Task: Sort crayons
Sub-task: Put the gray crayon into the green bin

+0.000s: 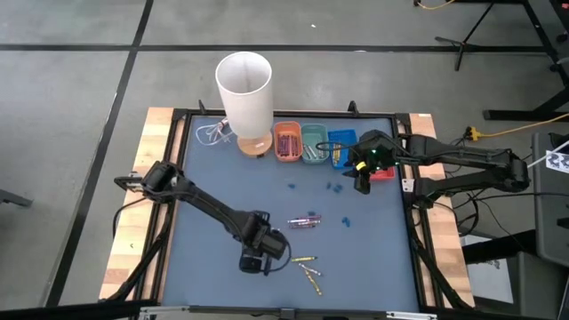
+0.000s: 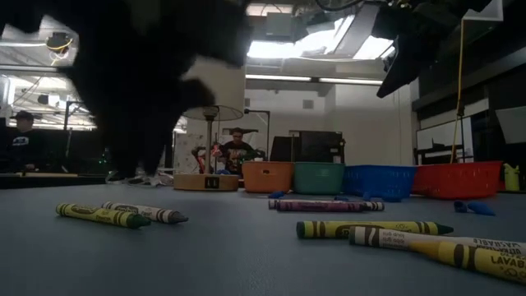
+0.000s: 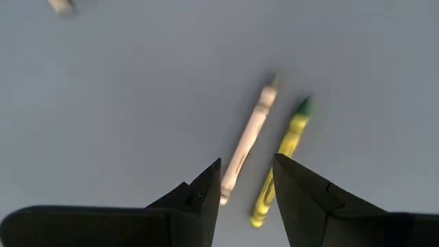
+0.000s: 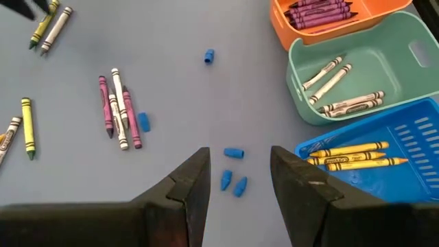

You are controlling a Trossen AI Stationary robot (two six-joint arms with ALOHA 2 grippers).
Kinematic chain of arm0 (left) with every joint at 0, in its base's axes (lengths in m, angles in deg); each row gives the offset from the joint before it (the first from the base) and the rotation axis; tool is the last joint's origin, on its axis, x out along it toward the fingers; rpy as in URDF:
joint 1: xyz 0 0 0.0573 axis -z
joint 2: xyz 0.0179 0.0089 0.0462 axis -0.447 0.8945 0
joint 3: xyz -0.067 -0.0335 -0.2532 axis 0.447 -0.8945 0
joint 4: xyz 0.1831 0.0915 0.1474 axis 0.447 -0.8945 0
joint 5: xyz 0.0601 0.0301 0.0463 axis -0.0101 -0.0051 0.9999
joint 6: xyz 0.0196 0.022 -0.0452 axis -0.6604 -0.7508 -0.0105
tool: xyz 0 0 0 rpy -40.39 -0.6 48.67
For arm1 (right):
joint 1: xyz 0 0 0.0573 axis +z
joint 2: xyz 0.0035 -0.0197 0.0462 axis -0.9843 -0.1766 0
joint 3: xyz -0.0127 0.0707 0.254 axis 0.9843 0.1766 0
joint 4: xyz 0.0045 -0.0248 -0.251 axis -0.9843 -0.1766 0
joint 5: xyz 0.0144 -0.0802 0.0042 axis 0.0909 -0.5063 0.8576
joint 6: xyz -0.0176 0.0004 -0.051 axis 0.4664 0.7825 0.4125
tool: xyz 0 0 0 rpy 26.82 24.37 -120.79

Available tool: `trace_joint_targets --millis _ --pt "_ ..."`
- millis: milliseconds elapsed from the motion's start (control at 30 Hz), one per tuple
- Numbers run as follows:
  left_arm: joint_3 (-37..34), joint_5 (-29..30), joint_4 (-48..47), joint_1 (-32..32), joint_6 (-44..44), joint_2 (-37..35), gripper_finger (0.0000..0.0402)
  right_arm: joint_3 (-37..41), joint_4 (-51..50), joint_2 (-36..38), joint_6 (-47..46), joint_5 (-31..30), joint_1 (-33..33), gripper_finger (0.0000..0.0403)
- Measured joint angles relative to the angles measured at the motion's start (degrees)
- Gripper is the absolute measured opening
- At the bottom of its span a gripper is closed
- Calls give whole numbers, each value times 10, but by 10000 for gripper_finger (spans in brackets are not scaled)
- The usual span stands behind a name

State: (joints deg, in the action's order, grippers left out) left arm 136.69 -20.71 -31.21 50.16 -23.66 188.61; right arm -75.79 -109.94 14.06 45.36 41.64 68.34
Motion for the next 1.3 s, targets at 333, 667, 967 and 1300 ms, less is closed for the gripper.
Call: trace_joint_targets --millis 333,667,967,1300 --pt "-82 -5 58 -5 -3 0 117 0 0 0 0 0 0 151" --pt "-89 -5 63 -5 -4 -2 91 0 0 0 0 0 0 151" --pt "-90 -7 67 -4 -4 -2 23 0 0 0 0 0 0 151" --pt "-70 -6 64 -18 0 1 4 0 -1 0 1 0 -1 151"
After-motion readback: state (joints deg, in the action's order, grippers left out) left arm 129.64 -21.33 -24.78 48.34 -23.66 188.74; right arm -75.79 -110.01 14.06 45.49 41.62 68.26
